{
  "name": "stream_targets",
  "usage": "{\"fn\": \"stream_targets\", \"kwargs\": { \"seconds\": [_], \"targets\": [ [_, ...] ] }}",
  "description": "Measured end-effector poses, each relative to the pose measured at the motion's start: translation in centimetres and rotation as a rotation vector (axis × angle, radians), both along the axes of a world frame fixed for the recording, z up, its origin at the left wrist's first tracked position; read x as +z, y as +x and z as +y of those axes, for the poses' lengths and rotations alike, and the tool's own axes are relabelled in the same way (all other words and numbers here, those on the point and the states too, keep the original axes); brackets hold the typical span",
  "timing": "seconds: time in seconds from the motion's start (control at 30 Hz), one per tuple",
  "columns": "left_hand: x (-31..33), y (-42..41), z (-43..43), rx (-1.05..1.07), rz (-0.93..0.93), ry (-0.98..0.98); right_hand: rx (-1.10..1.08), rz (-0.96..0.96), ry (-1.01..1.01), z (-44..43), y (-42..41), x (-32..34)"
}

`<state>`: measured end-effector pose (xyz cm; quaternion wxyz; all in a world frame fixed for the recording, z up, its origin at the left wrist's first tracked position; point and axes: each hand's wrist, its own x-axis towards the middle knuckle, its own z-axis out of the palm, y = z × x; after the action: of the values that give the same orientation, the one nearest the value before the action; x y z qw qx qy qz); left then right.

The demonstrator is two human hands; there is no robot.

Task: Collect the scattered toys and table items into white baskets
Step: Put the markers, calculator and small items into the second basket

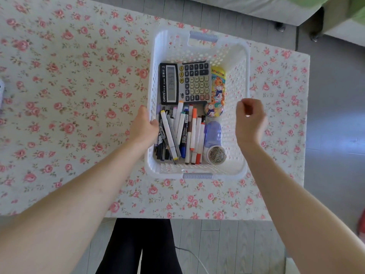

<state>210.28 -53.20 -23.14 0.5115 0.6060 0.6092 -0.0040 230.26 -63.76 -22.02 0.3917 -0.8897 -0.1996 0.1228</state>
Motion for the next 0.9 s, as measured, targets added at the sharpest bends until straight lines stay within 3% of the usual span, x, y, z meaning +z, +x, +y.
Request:
{"fn": "stream_targets", "kwargs": {
  "seconds": [0.1,0.23,0.37,0.67,0.9],
  "targets": [
    [-0.3,-0.4,-0.1,0.031,-0.041,-0.059,-0.093,0.083,-0.049,-1.7,0.6,0.0],
    [-1.1,-0.5,-0.4,0.093,-0.066,-0.112,-0.071,0.406,-0.271,-2.8,1.0,-0.9],
    [-0.8,-0.5,-0.4,0.142,-0.067,-0.116,-0.061,0.525,-0.22,-2.8,0.9,-0.2],
    [5.4,-3.9,0.6,0.08,-0.058,-0.029,-0.029,0.535,-0.186,-3.1,-2.9,5.8],
    [13.9,-10.1,3.9,0.026,-0.105,0.003,0.005,0.419,-0.148,-1.2,-9.1,14.1]
  ]
}}
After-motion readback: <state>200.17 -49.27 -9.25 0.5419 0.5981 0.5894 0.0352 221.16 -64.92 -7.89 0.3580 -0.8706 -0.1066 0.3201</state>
